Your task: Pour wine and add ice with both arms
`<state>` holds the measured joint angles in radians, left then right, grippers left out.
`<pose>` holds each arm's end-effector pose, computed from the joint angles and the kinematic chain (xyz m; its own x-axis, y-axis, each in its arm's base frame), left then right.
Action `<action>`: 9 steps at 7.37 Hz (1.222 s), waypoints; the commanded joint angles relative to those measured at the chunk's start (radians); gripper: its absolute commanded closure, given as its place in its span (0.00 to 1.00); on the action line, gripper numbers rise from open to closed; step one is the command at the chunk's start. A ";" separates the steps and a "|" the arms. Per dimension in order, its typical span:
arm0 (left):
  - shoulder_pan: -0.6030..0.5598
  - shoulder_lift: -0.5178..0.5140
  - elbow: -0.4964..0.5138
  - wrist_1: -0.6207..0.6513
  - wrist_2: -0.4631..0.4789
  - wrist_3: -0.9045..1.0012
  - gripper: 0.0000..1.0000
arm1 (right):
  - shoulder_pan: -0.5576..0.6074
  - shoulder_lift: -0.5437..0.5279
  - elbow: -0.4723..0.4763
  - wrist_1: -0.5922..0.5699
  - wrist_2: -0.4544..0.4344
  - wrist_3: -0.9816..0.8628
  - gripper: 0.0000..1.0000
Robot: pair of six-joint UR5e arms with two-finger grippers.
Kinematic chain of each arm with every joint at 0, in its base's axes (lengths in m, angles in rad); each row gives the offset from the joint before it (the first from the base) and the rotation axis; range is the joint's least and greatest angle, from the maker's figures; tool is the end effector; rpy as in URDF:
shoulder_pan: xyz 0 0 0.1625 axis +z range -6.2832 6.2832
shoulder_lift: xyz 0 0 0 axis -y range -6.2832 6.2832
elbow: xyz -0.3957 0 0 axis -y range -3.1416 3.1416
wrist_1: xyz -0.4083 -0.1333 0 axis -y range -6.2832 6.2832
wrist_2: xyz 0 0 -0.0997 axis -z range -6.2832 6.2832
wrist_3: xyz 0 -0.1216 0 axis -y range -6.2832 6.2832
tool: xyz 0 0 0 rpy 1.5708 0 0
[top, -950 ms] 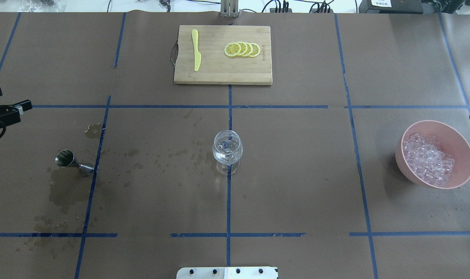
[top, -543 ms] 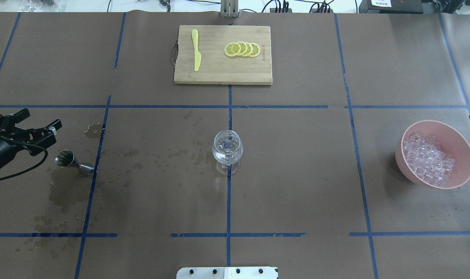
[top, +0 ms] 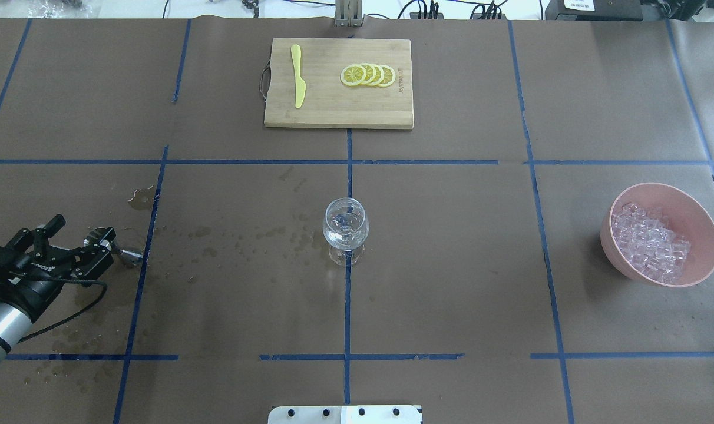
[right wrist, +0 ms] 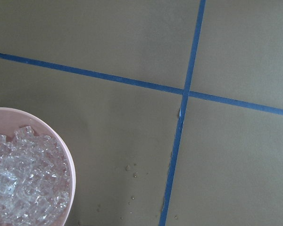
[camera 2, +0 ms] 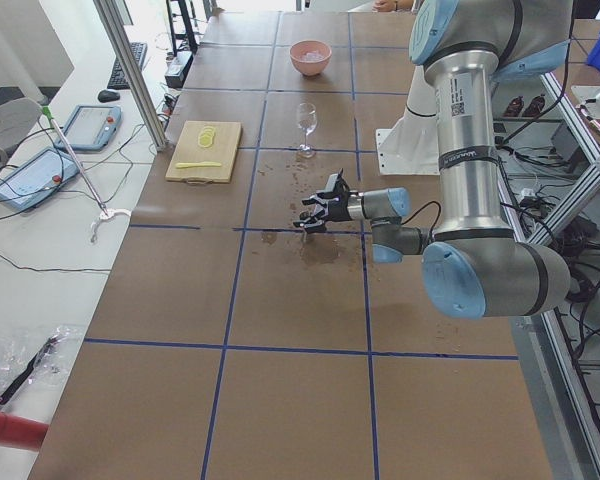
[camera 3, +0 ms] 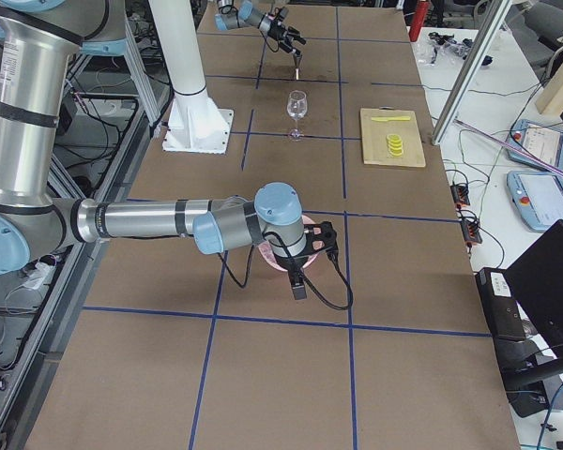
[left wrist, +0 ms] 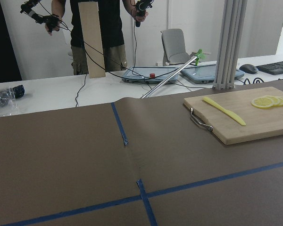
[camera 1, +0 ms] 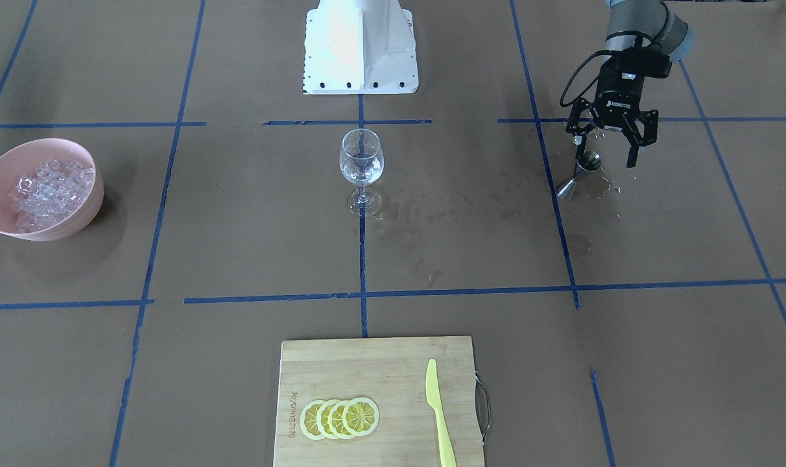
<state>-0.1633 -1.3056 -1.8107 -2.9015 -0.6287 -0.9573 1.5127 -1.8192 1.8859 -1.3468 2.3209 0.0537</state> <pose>0.3566 -0.2935 0.4772 0.7100 0.2262 -0.6669 0.5588 0.3953 0.7290 0.0253 -0.4333 0.5755 0.7210 -0.1859 0.6676 0.0170 0.9678 0.2512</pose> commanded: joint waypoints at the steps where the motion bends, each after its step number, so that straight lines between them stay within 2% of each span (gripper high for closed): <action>1: 0.054 -0.024 0.040 -0.001 0.061 -0.034 0.00 | 0.000 0.001 -0.001 0.000 0.000 0.000 0.00; 2: 0.068 -0.034 0.066 -0.002 0.092 -0.035 0.00 | 0.001 0.000 -0.001 0.000 0.000 0.000 0.00; 6: 0.080 -0.141 0.229 -0.002 0.096 -0.136 0.01 | 0.000 0.001 -0.001 0.000 0.000 0.000 0.00; 8: 0.080 -0.139 0.232 -0.002 0.128 -0.136 0.02 | 0.000 0.003 -0.001 0.000 0.000 0.000 0.00; 9: 0.080 -0.139 0.232 -0.002 0.130 -0.136 0.06 | 0.000 0.005 -0.001 0.000 -0.002 0.000 0.00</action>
<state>-0.0829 -1.4438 -1.5813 -2.9038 -0.5075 -1.0928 1.5126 -1.8161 1.8853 -1.3468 2.3206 0.0537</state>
